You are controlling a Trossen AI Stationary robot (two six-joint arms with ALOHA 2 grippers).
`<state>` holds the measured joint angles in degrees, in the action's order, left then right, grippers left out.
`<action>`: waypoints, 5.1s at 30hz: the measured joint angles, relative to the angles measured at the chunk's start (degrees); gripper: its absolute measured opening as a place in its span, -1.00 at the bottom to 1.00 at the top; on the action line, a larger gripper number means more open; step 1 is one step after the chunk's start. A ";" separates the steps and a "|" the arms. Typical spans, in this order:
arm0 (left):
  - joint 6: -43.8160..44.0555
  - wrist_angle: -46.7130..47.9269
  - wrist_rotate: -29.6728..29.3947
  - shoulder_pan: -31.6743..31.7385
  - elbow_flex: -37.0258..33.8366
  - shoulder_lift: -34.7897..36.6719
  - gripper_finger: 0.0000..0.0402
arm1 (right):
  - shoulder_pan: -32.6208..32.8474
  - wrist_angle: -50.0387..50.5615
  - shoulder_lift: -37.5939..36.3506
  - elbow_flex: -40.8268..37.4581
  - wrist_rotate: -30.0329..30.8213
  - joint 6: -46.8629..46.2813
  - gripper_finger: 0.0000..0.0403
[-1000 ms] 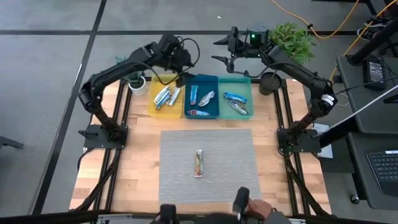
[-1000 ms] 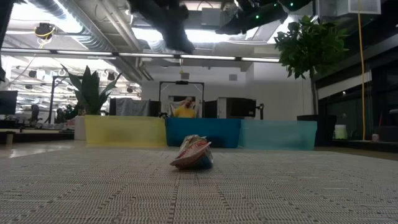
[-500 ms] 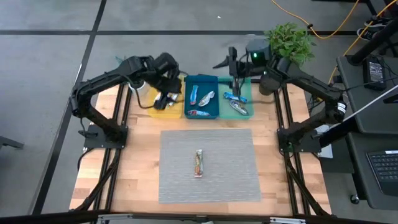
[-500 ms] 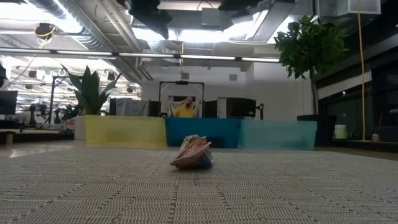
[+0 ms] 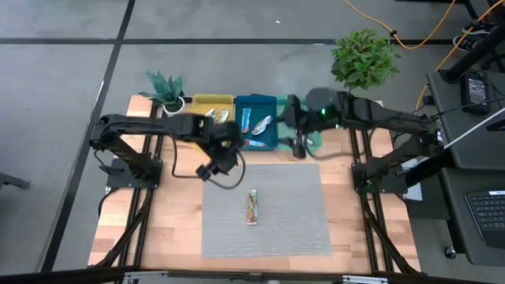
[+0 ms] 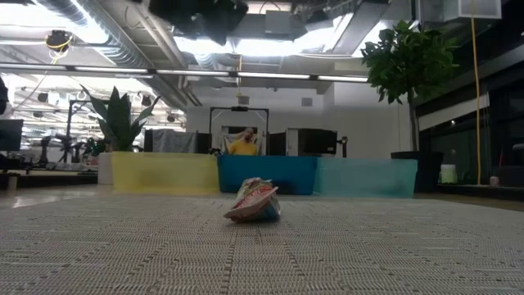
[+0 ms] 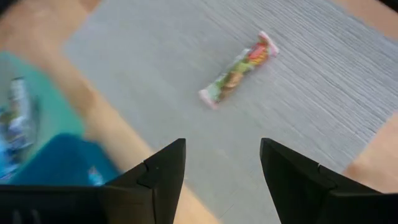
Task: Pick and place Granola Bars by type
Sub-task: Put the red granola bar into the blue bin
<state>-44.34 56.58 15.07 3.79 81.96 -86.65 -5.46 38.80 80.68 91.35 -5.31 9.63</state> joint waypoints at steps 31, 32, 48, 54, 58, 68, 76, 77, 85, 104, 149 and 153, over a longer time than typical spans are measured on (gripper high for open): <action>-10.91 -38.34 -0.12 -9.86 -14.22 -19.69 0.01 | 12.55 6.15 0.00 -0.07 13.36 -5.85 0.35; -11.29 -39.69 -0.07 -10.13 -14.22 -20.67 0.02 | 12.58 6.17 0.00 -0.07 13.35 -6.43 0.35; -11.15 -39.12 -3.26 -11.57 -12.60 -21.58 -0.02 | 13.54 7.00 0.00 -0.11 13.21 -7.83 0.35; -11.47 -32.43 -0.36 -11.50 -11.28 -21.09 -0.02 | 13.54 6.87 0.00 -0.11 13.23 -7.05 0.35; -12.72 -32.63 1.15 -11.54 -12.10 -22.04 -0.02 | 13.54 6.74 0.00 -0.11 13.23 -6.72 0.35; -13.92 -37.45 1.13 -11.52 -12.06 -24.21 -0.02 | 13.55 6.74 0.00 -0.11 13.25 -7.97 0.35; -13.43 -38.04 1.96 -11.54 -12.08 -26.88 -0.05 | 14.04 6.74 0.00 -0.11 13.25 -8.09 0.35; -13.36 -38.08 2.30 -11.56 -12.08 -27.39 -0.06 | 14.04 6.71 0.00 -0.11 13.27 -8.09 0.35; -10.30 -38.87 -0.56 -11.80 -12.03 -27.52 -0.41 | 14.04 6.71 0.00 -0.11 13.27 -8.09 0.35; 4.23 -32.57 -14.60 -5.95 -11.57 -5.66 -0.97 | 14.02 6.81 0.00 -0.09 13.30 -7.95 0.35; 34.58 -34.26 -5.48 26.53 6.20 -6.17 -0.96 | 5.95 2.90 0.00 -0.09 19.29 -1.77 0.35; 34.82 -35.10 -4.96 28.95 6.22 -12.63 -0.97 | 2.17 3.11 -0.64 -0.07 17.39 2.87 0.35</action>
<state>-9.52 21.48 10.11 32.73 88.18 -99.29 -3.29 41.91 80.04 91.29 12.08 12.50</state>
